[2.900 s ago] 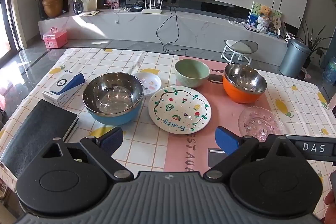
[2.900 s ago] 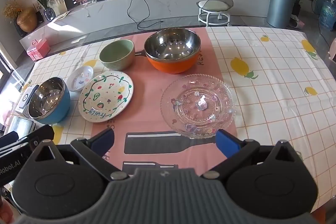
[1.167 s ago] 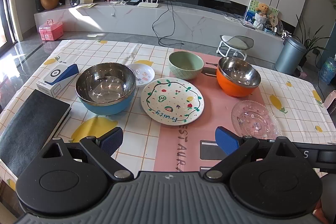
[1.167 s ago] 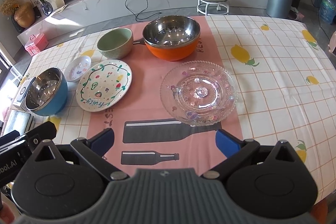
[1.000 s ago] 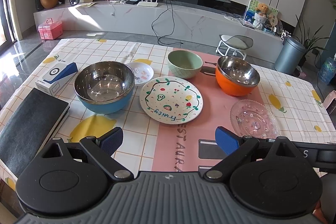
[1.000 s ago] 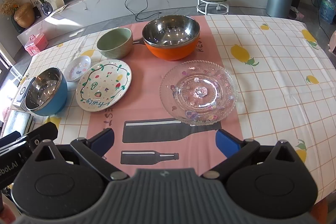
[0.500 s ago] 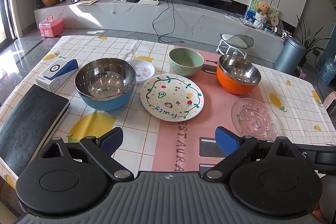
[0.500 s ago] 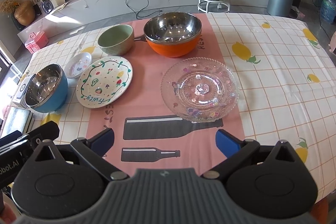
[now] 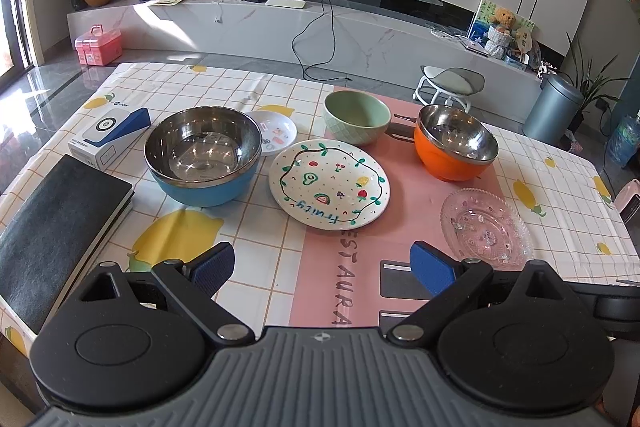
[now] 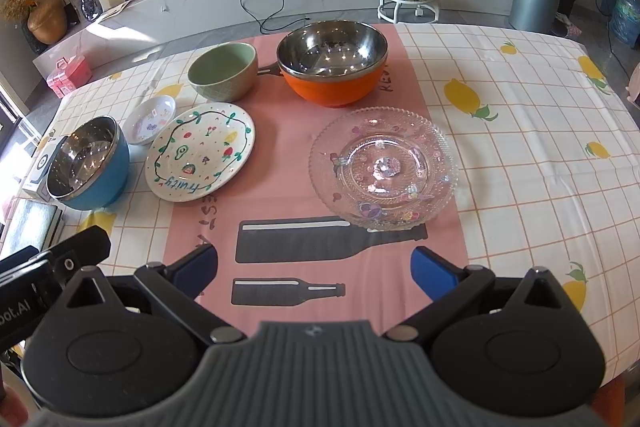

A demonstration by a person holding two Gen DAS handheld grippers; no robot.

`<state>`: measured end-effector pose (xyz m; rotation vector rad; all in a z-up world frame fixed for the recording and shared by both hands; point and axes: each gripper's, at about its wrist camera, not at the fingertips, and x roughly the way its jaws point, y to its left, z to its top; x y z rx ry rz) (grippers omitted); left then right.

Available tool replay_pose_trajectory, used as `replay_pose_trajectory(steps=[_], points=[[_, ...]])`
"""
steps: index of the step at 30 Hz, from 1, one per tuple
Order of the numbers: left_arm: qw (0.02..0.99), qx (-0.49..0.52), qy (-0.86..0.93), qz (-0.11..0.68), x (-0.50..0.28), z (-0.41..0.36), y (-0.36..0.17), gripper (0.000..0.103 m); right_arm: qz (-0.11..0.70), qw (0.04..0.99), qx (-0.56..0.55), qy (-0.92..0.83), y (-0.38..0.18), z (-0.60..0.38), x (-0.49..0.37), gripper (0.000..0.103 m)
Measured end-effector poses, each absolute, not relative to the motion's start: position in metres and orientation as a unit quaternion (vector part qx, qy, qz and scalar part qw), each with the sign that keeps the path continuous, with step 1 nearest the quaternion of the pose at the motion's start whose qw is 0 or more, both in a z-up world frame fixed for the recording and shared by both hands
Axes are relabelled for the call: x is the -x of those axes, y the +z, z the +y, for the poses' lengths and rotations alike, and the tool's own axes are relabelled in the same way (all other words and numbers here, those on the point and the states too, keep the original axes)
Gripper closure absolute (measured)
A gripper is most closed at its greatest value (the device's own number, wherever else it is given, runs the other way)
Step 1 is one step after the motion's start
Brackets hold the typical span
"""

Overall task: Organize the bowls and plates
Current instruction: 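Reach both grippers to the blue steel bowl rim and close them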

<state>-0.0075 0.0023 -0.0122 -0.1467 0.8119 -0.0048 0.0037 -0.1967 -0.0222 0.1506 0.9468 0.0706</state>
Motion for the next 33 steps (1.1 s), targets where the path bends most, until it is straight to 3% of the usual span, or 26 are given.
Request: replay_pose_trajectory(steps=[10, 12, 15, 17, 19, 21, 26, 27, 33], points=[[0.916, 0.113, -0.018, 0.384, 0.011, 0.022, -0.029, 0.0, 0.439, 0.895, -0.069, 0.039, -0.033, -0.192, -0.001, 0.003], [0.916, 0.131, -0.013, 0.379, 0.012, 0.03, -0.033, 0.018, 0.409, 0.908, -0.075, 0.052, -0.033, -0.193, 0.003, 0.003], [0.909, 0.174, 0.004, 0.379, 0.01, 0.05, -0.04, 0.026, 0.364, 0.926, -0.072, 0.068, -0.032, -0.187, 0.008, 0.003], [0.904, 0.202, 0.002, 0.376, 0.008, 0.063, -0.044, 0.026, 0.343, 0.934, -0.061, 0.074, -0.032, -0.18, 0.007, 0.009], [0.902, 0.224, 0.007, 0.369, 0.006, 0.076, -0.047, 0.03, 0.336, 0.937, -0.058, 0.08, -0.034, -0.172, 0.004, 0.021], [0.9, 0.237, 0.012, 0.365, 0.001, 0.088, -0.05, 0.036, 0.338, 0.935, -0.062, 0.09, -0.037, -0.163, -0.003, 0.026], [0.899, 0.258, 0.039, 0.351, -0.01, 0.12, -0.055, 0.036, 0.339, 0.926, -0.068, 0.151, -0.036, -0.126, -0.024, 0.039], [0.9, 0.262, 0.043, 0.346, -0.012, 0.125, -0.054, 0.036, 0.341, 0.924, -0.061, 0.161, -0.034, -0.115, -0.028, 0.046], [0.895, 0.285, 0.069, 0.336, -0.036, 0.157, -0.053, 0.036, 0.344, 0.914, -0.049, 0.211, -0.028, -0.061, -0.052, 0.047]])
